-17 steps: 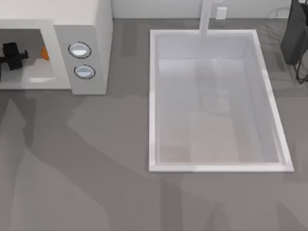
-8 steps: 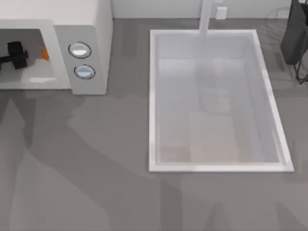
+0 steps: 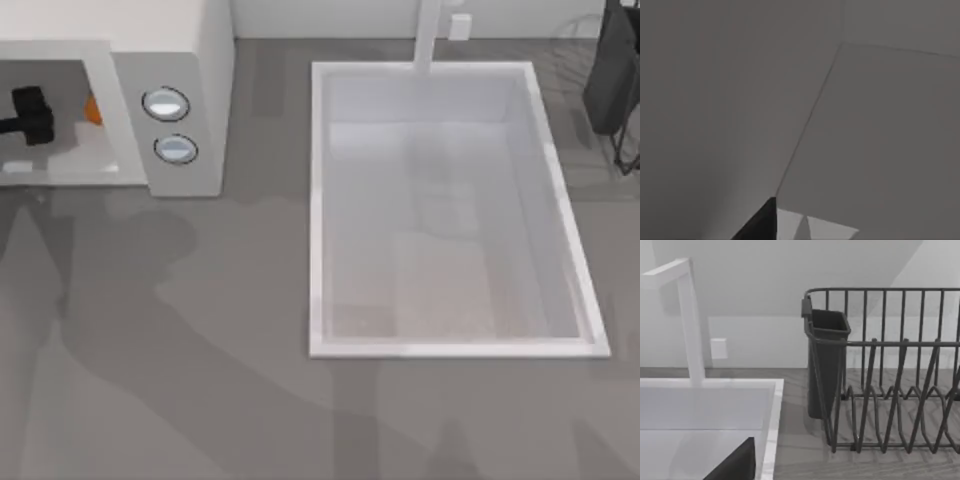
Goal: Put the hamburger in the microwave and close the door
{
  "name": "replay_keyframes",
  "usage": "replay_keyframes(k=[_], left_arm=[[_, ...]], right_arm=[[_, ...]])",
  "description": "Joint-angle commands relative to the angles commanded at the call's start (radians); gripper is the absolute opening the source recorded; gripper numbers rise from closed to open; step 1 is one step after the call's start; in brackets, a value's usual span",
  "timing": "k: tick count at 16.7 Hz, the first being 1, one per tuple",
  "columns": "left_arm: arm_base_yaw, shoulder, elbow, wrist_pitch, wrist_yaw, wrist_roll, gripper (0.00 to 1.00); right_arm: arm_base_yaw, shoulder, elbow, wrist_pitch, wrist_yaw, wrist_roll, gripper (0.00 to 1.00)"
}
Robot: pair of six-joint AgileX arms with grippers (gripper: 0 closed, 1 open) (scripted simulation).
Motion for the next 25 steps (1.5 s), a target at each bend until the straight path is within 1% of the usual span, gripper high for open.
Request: replay_keyframes(k=[9, 14, 17, 19, 25], left_arm=[[0.052, -0.178, -0.424, 0.184, 0.058, 0.03, 1.0], [0.099, -0.261, -0.604, 0.307, 0.076, 0.039, 1.0], [0.121, -0.279, -0.674, 0.357, 0.082, 0.041, 1.0], [0.13, -0.267, -0.707, 0.361, 0.084, 0.041, 1.0], [0.127, -0.26, -0.712, 0.357, 0.084, 0.041, 1.0]], right_arm=[[0.0, 0.0, 0.0, 0.0, 0.0, 0.0, 1.0], [0.0, 0.0, 0.0, 0.0, 0.0, 0.0, 1.0], [0.0, 0.0, 0.0, 0.0, 0.0, 0.0, 1.0], [0.0, 0.0, 0.0, 0.0, 0.0, 0.0, 1.0], [0.0, 0.0, 0.0, 0.0, 0.0, 0.0, 1.0]])
